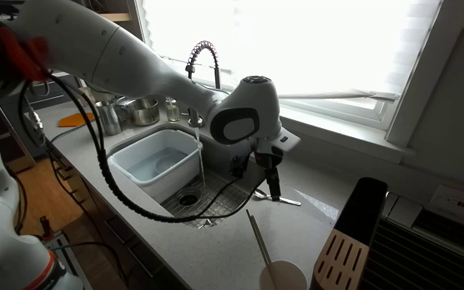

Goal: Rinse the spoon with the water, then put it back on the countertop

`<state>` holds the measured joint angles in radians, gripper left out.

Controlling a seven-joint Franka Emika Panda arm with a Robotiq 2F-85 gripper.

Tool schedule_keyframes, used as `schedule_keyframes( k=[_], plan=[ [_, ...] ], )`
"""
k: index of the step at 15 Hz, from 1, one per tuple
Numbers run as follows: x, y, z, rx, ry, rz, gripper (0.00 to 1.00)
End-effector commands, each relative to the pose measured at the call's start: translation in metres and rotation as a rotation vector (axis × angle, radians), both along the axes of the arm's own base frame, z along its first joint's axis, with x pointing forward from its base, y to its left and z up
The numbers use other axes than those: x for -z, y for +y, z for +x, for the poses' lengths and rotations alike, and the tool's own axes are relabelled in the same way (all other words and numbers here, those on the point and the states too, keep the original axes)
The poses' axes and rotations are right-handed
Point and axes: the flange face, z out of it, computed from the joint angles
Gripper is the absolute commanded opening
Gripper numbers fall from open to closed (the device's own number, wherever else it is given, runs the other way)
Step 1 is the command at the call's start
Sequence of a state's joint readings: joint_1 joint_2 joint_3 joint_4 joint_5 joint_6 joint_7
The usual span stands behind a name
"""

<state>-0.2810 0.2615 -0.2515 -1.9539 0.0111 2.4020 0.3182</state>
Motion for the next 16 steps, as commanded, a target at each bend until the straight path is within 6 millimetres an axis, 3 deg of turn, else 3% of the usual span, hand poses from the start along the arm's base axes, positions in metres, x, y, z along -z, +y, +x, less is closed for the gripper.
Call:
schedule_keyframes(
  k=[1, 7, 11, 16],
  plan=[
    [0.02, -0.008, 0.018, 0.056, -0.008, 0.011, 1.0],
    [0.042, -0.009, 0.036, 0.117, -0.011, 0.03, 0.99],
    [0.051, -0.009, 0.044, 0.137, -0.008, 0.036, 0.6],
    [0.055, -0.012, 0.047, 0.142, -0.003, 0.042, 0.21]
  ],
)
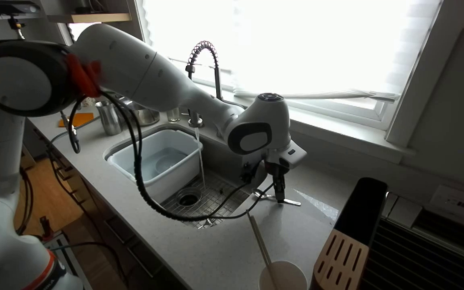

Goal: Rinse the spoon with the water, then put it back on the countertop

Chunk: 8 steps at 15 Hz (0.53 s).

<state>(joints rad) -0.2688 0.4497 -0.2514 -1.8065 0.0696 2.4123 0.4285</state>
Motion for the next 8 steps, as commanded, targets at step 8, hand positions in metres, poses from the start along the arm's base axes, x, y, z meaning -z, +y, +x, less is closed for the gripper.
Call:
schedule_keyframes(
  k=[8],
  plan=[
    [0.0062, -0.007, 0.005, 0.04, -0.012, 0.024, 0.03]
  ],
)
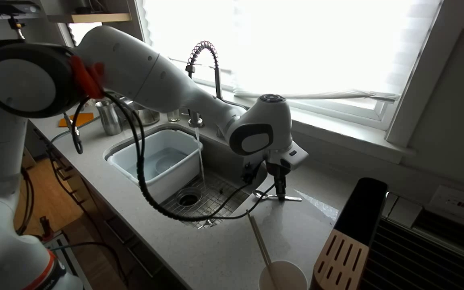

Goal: Rinse the spoon with the water, then put it back on the countertop

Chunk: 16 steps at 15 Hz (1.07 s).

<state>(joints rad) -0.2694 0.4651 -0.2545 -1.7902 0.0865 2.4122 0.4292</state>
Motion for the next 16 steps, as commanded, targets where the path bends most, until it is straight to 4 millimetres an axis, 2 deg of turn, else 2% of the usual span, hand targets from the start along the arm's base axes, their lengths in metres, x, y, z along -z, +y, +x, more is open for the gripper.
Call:
schedule_keyframes(
  k=[1, 4, 7, 11, 16],
  plan=[
    [0.002, -0.003, 0.002, 0.036, -0.008, 0.021, 0.03],
    [-0.015, 0.016, 0.0, 0.059, -0.012, 0.043, 0.03],
    [-0.029, 0.045, 0.002, 0.083, -0.016, 0.029, 0.03],
    [-0.045, 0.099, 0.005, 0.076, -0.045, 0.066, 0.03],
    [-0.054, 0.167, -0.008, 0.057, -0.068, 0.124, 0.03]
  ],
)
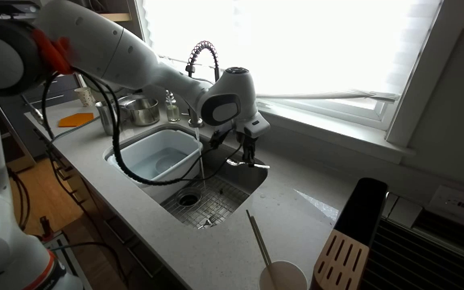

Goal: Rinse the spoon with the water, then put it back on the countertop

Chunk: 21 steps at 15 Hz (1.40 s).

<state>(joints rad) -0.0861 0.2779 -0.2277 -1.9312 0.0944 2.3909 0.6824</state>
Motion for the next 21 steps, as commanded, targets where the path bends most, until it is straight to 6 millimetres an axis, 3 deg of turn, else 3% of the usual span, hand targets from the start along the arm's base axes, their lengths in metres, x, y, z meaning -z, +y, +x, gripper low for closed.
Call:
schedule_keyframes(
  k=[1, 2, 3, 5, 8, 9, 15, 21],
  plan=[
    [-0.005, 0.044, -0.025, -0.013, -0.008, 0.045, 0.03],
    [-0.003, 0.054, -0.028, -0.055, -0.037, 0.062, 0.03],
    [-0.004, 0.038, -0.009, -0.031, -0.005, 0.033, 0.11],
    [-0.004, 0.054, -0.015, -0.051, -0.017, 0.045, 0.11],
    [-0.004, 0.055, -0.02, -0.053, -0.019, 0.047, 0.11],
    [-0.004, 0.055, -0.02, -0.054, -0.019, 0.047, 0.03],
    [0.0, 0.079, -0.014, -0.064, -0.071, 0.156, 0.03],
    [0.0, 0.084, -0.013, -0.067, -0.117, 0.269, 0.03]
  ],
)
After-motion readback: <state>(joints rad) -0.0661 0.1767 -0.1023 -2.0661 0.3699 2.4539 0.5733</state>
